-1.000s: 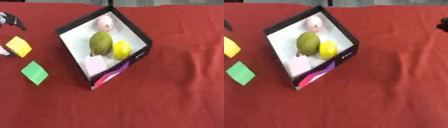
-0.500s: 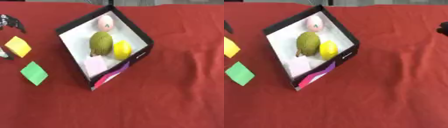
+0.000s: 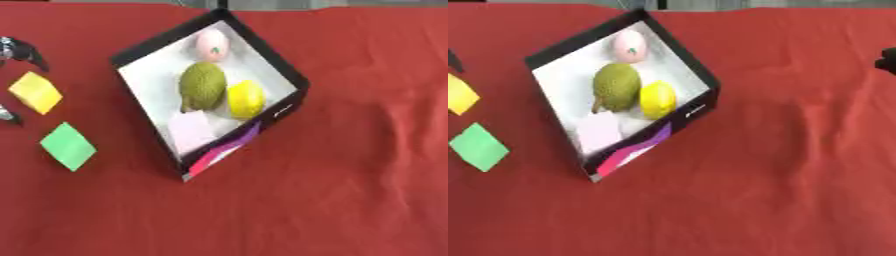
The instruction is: Pick up objects on the table and place them in the box.
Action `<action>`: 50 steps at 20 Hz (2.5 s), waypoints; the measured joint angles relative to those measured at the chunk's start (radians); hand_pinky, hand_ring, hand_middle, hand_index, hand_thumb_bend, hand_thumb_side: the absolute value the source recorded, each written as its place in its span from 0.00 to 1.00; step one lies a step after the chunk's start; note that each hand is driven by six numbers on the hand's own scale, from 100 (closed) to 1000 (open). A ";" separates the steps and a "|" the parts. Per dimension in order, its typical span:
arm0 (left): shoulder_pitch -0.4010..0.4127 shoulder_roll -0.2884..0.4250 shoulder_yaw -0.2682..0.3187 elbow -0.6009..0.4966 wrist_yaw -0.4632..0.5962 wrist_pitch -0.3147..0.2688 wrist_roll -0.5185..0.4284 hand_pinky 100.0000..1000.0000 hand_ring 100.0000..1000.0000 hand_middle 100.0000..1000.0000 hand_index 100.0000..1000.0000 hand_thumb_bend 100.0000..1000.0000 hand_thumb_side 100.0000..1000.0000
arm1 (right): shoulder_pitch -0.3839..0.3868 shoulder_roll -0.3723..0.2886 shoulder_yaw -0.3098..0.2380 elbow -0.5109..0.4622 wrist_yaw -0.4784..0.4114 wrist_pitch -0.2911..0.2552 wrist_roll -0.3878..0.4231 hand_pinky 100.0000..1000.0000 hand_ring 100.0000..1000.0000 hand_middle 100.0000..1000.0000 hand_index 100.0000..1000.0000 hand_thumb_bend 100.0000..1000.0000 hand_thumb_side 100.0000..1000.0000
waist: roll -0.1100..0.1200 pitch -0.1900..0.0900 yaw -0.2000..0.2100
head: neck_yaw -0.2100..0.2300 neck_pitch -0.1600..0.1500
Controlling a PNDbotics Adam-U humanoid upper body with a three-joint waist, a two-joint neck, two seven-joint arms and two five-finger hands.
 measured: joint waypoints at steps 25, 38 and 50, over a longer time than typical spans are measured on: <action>-0.017 -0.024 0.055 0.057 -0.091 0.055 0.124 0.69 0.68 0.54 0.63 0.51 0.00 | -0.017 0.018 0.009 0.000 0.044 0.022 0.010 0.94 0.77 0.70 0.94 0.00 0.53 | 0.003 0.019 -0.021 | 0.021 -0.011; -0.025 -0.024 0.055 0.031 -0.079 0.062 0.124 0.63 0.58 0.43 0.50 0.51 0.00 | -0.017 0.018 0.014 0.000 0.037 0.020 0.012 0.94 0.77 0.70 0.94 0.00 0.52 | 0.005 0.018 -0.021 | 0.027 -0.008; -0.031 -0.024 0.056 -0.070 0.021 0.065 0.109 0.62 0.55 0.41 0.49 0.43 0.00 | -0.008 0.016 0.014 0.000 0.026 0.015 0.013 0.94 0.77 0.71 0.94 0.00 0.52 | 0.007 0.011 -0.021 | 0.018 -0.008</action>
